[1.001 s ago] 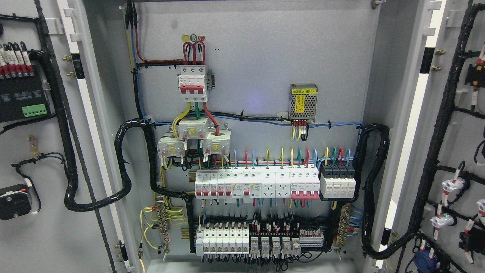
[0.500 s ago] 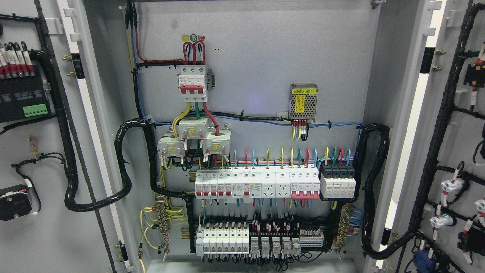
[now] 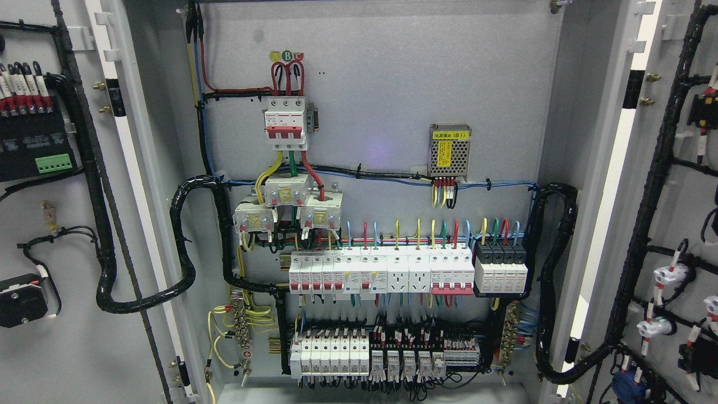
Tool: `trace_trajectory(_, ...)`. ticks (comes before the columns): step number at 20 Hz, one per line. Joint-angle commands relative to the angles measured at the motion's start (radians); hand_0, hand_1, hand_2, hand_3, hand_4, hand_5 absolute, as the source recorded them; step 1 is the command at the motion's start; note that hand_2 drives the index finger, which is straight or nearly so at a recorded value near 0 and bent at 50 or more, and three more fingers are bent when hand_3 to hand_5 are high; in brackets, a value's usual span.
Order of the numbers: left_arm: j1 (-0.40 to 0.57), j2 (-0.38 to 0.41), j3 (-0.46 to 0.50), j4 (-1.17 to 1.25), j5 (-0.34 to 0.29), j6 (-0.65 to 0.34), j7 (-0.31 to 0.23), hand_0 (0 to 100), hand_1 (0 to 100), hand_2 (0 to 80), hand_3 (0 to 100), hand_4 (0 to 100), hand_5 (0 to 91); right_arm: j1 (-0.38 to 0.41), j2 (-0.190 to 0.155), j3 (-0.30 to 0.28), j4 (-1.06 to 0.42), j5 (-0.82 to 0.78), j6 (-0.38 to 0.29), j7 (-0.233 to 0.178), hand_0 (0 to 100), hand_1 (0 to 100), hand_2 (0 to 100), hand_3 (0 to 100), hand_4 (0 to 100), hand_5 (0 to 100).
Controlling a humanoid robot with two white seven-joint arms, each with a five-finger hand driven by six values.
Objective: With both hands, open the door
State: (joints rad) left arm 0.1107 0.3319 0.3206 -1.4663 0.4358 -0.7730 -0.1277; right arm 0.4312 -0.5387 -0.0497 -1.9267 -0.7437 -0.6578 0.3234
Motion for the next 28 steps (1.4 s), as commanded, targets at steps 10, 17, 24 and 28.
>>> trace_trajectory(10, 0.253, -0.266, -0.480, -0.148, -0.353, -0.239, 0.003, 0, 0, 0.0, 0, 0, 0.0, 0.064, 0.035, 0.381, 0.144, 0.118, 0.000, -0.004, 38, 0, 0, 0, 0, 0)
trace_trajectory(17, 0.362, -0.257, -0.518, -0.016, -0.407, -0.119, 0.007, 0, 0, 0.0, 0, 0, 0.0, 0.172, 0.129, 0.419, 0.345, 0.145, -0.003, -0.004, 38, 0, 0, 0, 0, 0)
trace_trajectory(24, 0.437, -0.221, -0.505, 0.194, -0.396, -0.066, 0.005, 0, 0, 0.0, 0, 0, 0.0, 0.242, 0.155, 0.432, 0.589, 0.145, -0.100, -0.003, 38, 0, 0, 0, 0, 0)
trace_trajectory(28, 0.451, -0.215, -0.468, 0.412, -0.396, -0.066, 0.002, 0, 0, 0.0, 0, 0, 0.0, 0.264, 0.163, 0.432, 0.747, 0.145, -0.121, -0.003, 38, 0, 0, 0, 0, 0)
